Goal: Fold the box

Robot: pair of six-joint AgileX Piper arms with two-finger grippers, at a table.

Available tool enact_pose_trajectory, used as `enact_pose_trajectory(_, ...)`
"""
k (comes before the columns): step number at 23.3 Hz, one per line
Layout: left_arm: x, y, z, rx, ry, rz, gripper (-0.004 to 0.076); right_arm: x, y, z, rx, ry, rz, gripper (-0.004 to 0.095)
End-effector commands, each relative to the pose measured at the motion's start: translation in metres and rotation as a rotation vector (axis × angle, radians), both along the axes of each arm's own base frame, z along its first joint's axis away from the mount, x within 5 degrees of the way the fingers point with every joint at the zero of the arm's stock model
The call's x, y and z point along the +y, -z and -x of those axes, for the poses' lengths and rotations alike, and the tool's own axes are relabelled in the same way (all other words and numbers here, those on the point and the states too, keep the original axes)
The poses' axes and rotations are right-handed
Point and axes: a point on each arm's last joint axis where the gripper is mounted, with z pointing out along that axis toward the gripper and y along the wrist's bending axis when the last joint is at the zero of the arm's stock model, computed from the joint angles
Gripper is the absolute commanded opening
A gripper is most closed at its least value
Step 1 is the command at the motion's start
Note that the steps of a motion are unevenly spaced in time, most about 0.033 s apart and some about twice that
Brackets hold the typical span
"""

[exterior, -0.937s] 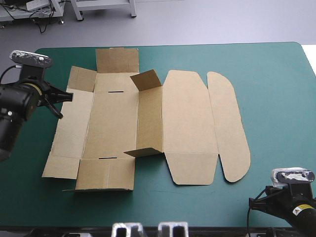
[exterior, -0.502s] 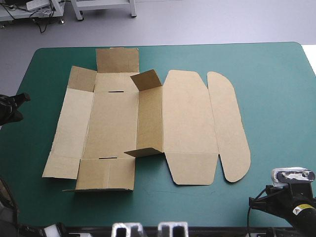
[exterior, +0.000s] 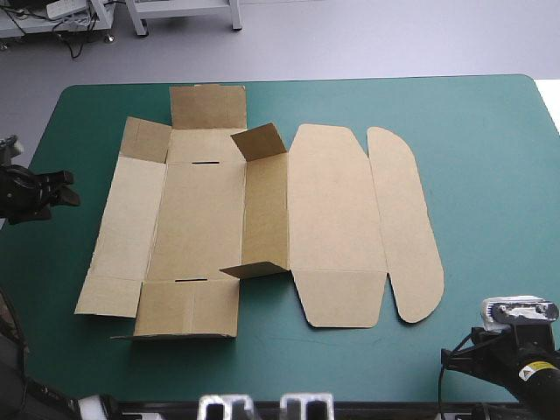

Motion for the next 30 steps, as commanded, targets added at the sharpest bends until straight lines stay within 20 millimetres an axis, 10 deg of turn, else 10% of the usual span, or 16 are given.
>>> enact_pose_trajectory(1,-0.015,-0.011,-0.003,0.007,0.053,0.017,0.0634,0.000,-0.009,-0.004,-0.064,0.002,0.000,-0.0020)
enact_pose_trajectory(23,-0.066,0.102,0.014,0.228,0.215,0.400,0.0499,0.000,-0.009,-0.004,-0.064,0.002,0.000,-0.0020)
enact_pose_trajectory(30,-0.067,0.106,0.017,0.242,0.231,0.390,-0.0007,0.000,-0.009,-0.004,-0.064,0.001,-0.004,-0.0020)
